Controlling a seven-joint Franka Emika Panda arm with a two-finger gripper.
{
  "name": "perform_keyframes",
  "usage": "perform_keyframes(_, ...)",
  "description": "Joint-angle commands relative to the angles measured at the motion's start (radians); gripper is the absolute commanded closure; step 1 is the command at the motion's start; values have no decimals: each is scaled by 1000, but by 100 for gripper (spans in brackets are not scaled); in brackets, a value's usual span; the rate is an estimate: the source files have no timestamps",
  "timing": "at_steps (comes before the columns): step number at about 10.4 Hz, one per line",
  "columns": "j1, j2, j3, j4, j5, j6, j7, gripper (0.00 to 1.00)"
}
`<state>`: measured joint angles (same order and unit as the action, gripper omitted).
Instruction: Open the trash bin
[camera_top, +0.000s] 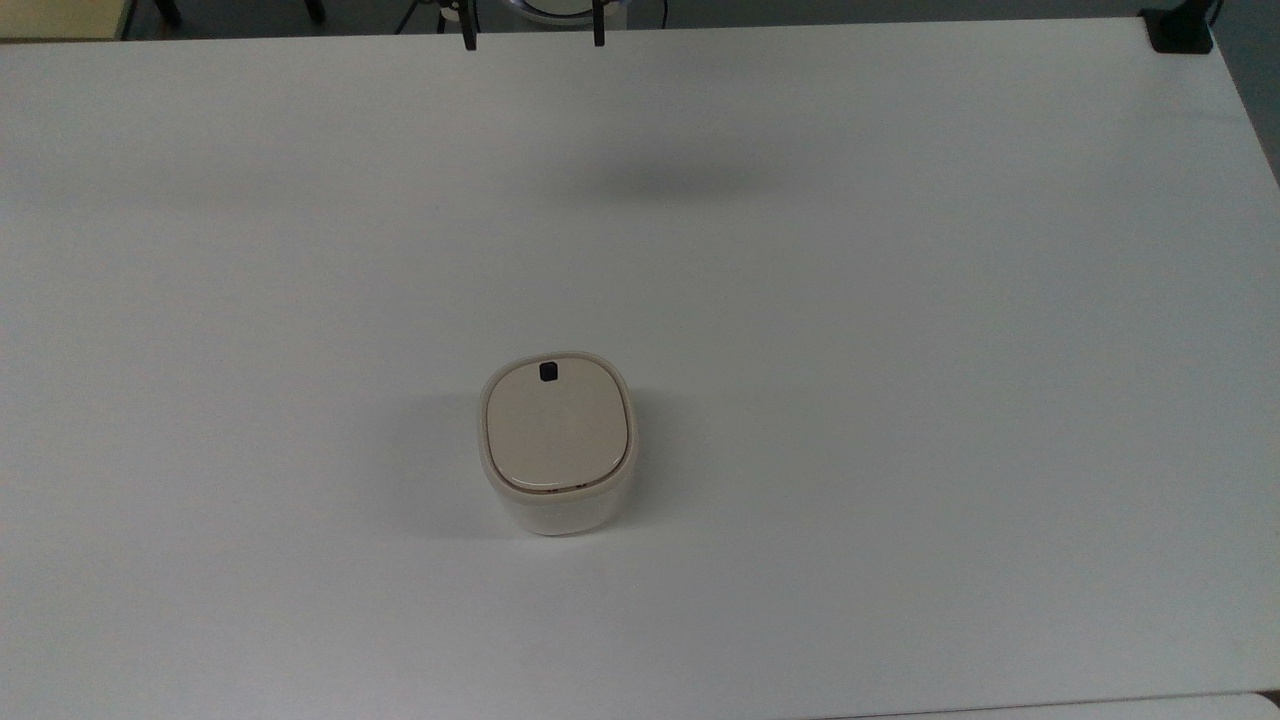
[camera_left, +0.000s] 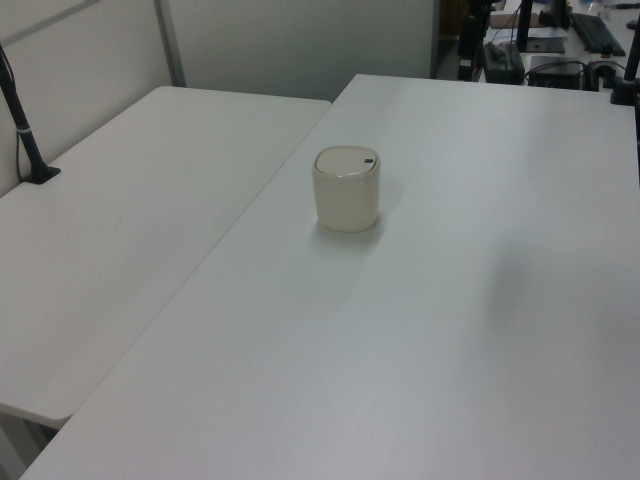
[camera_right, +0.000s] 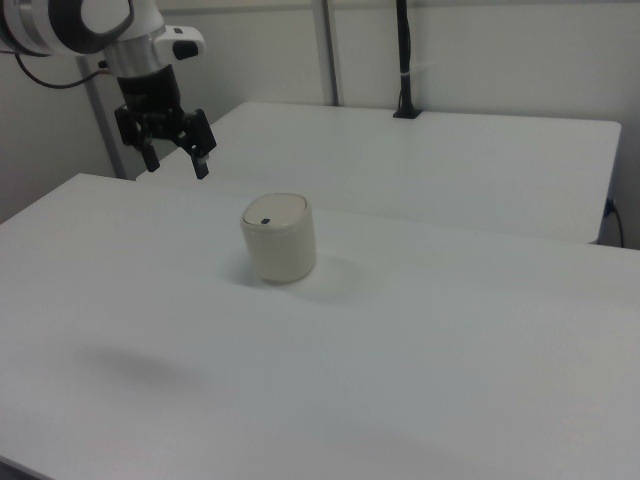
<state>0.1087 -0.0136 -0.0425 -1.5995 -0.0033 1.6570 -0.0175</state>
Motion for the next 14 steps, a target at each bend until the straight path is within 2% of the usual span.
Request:
perform_keyframes(1, 35, -22, -33, -25, -1, 1, 4, 0)
perform_keyframes(10, 34, -22, -34, -25, 5, 3, 2, 0)
perform_keyframes(13, 26, -20, -36, -25, 3, 6, -31, 0)
perform_keyframes(14, 23, -20, -36, -25, -4, 6, -86, 0)
